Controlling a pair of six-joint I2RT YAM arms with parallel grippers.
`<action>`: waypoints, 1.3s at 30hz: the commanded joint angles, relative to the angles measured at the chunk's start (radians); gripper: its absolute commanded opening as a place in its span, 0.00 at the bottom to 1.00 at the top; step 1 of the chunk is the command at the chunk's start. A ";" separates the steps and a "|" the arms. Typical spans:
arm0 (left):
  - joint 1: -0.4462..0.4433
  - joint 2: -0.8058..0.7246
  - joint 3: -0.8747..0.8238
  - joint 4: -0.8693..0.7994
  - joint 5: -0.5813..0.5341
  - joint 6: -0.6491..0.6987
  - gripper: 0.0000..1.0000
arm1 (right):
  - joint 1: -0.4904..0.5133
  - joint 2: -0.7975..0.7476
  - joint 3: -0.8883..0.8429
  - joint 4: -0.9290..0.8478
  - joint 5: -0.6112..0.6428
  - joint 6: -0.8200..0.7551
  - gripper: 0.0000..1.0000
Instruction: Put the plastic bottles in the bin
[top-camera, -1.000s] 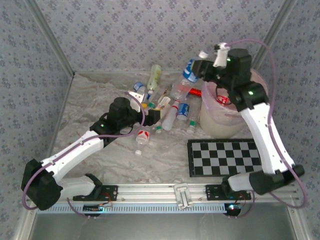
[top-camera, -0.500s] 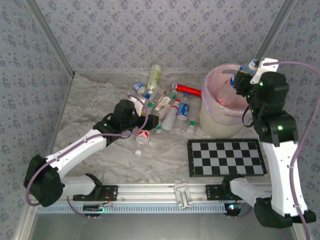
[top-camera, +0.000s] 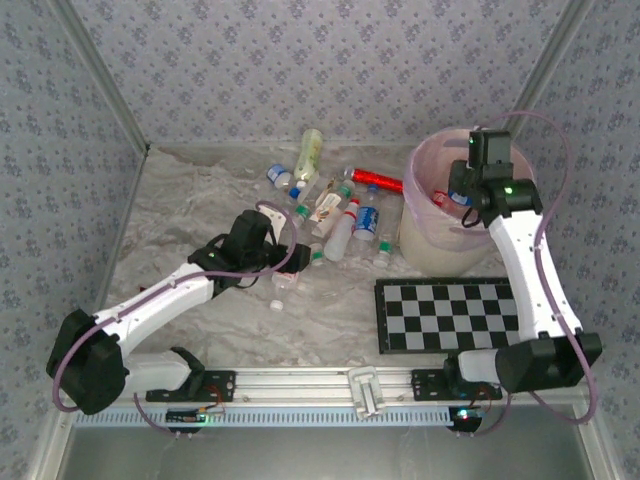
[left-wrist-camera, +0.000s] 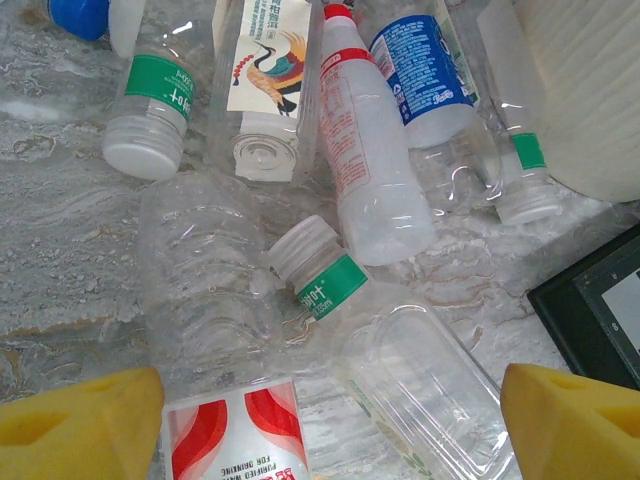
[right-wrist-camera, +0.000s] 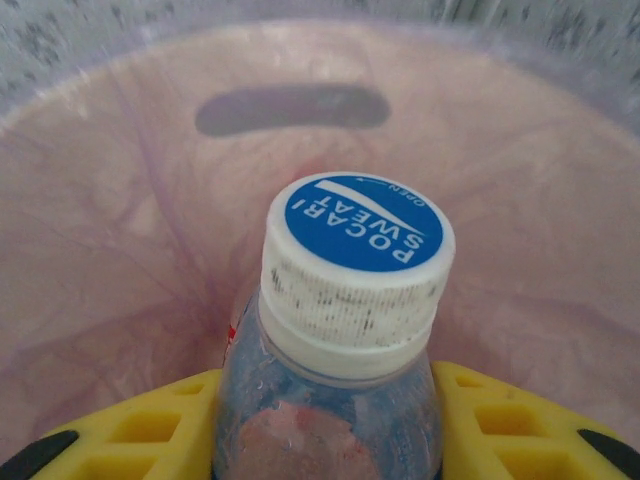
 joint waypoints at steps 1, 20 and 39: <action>-0.002 -0.021 0.005 -0.004 -0.009 0.009 0.87 | -0.021 0.045 -0.011 -0.070 -0.046 0.039 0.37; 0.000 -0.009 0.001 -0.025 -0.046 0.004 0.88 | -0.078 0.269 -0.122 0.012 -0.099 0.103 0.52; 0.018 0.002 0.010 -0.087 -0.043 0.000 0.99 | -0.086 0.139 -0.025 -0.079 -0.062 0.062 1.00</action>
